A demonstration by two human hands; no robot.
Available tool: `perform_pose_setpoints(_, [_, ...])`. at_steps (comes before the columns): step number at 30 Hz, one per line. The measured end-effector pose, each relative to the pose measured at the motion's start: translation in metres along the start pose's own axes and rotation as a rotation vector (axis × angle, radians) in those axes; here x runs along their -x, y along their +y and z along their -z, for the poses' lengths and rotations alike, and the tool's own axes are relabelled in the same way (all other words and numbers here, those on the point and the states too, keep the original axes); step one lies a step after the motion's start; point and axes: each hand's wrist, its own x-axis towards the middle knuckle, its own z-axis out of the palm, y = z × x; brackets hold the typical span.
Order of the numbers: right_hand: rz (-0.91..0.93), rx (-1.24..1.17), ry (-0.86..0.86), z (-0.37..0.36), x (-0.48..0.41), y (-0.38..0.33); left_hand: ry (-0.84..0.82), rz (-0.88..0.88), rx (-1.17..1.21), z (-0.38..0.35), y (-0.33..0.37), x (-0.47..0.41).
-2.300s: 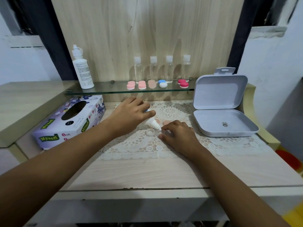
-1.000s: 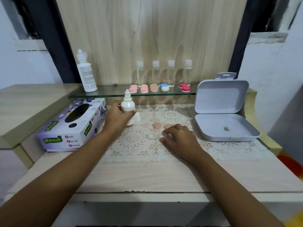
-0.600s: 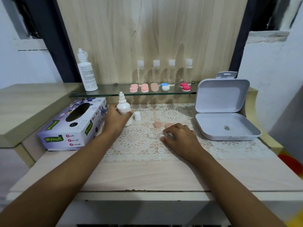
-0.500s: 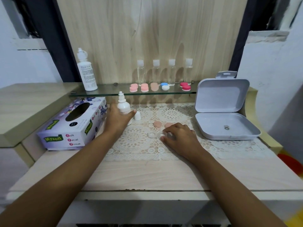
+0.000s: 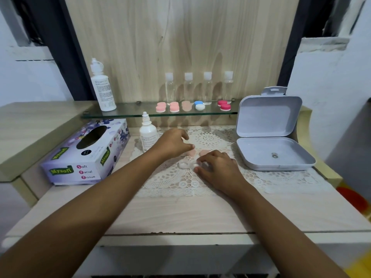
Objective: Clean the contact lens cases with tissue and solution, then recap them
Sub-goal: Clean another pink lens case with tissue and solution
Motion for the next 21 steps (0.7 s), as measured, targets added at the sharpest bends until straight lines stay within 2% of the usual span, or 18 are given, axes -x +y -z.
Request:
perform_pose_setpoints(5, [0.001, 0.007, 0.000, 0.000, 0.000, 0.000, -0.211, 0.102, -0.027, -0.008, -0.002, -0.015])
perform_pose_setpoints(15, [0.004, 0.005, 0.001, -0.001, 0.000, 0.000, -0.103, 0.069, 0.091, -0.012, -0.005, -0.006])
perform_pose_setpoints(21, [-0.001, 0.007, 0.005, 0.000, 0.000, 0.000, -0.115, -0.052, 0.117, 0.000, -0.006, 0.016])
